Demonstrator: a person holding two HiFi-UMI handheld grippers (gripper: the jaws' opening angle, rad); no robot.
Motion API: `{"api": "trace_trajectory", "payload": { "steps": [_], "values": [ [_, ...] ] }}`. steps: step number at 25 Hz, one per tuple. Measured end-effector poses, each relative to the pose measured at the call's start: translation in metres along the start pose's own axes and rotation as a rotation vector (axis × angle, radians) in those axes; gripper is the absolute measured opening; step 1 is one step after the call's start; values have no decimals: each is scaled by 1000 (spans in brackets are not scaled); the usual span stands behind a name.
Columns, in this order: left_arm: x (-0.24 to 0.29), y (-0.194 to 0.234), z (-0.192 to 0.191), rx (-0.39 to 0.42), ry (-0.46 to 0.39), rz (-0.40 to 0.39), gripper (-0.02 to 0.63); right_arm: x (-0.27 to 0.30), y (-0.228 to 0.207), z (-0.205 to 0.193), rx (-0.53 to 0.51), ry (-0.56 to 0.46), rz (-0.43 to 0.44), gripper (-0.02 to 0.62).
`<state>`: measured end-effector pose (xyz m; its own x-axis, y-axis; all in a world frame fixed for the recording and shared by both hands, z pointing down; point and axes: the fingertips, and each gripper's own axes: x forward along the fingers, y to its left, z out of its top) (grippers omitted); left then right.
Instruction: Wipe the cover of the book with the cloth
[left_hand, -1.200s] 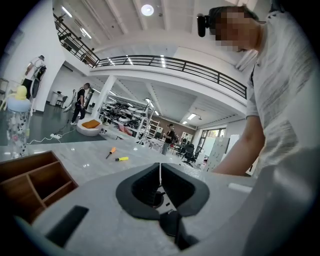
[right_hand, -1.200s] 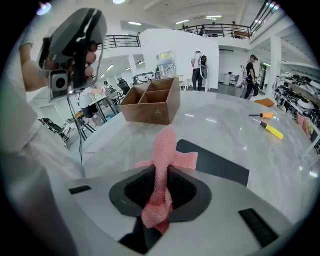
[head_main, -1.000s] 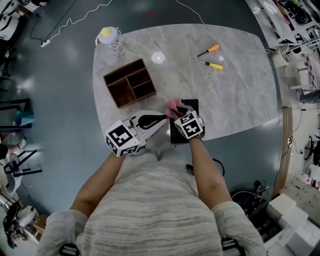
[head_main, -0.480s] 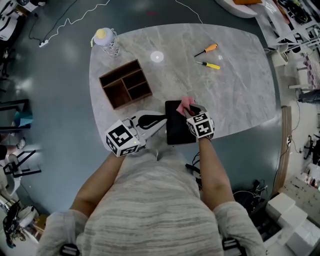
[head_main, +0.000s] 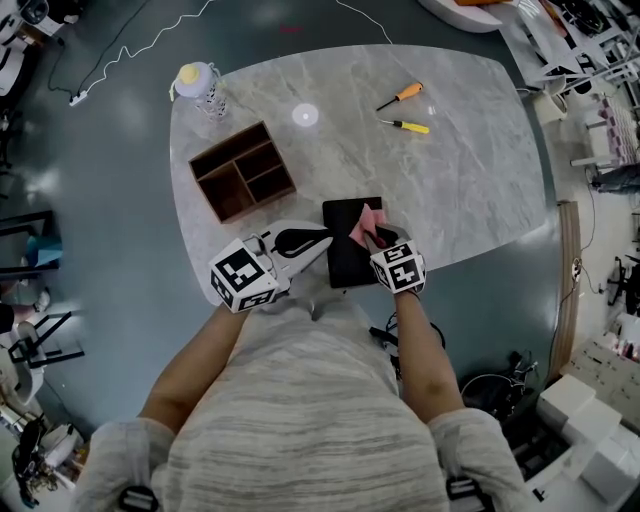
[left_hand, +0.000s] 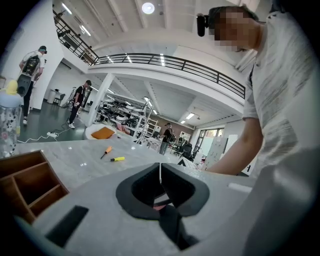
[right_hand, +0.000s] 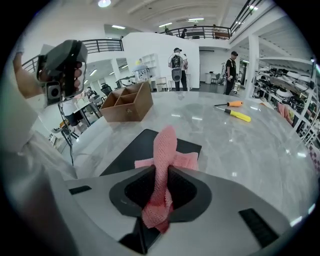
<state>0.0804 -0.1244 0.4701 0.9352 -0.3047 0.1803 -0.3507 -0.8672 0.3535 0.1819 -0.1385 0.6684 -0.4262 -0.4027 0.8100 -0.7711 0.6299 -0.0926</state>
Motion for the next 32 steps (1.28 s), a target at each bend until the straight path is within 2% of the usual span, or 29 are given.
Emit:
{"api": "trace_trajectory", "payload": {
  "steps": [9, 21, 24, 32],
  "values": [
    [0, -3, 5, 13, -8, -30, 20, -33, 40, -58, 19, 112, 26, 67],
    [-11, -12, 9, 35, -23, -58, 20, -61, 74, -98, 59, 305, 91, 66],
    [-20, -12, 11, 40, -31, -50, 20, -70, 77, -76, 67, 238, 76, 66],
    [-42, -20, 15, 54, -56, -58, 20, -98, 94, 25, 171, -125, 70, 67]
  ]
}}
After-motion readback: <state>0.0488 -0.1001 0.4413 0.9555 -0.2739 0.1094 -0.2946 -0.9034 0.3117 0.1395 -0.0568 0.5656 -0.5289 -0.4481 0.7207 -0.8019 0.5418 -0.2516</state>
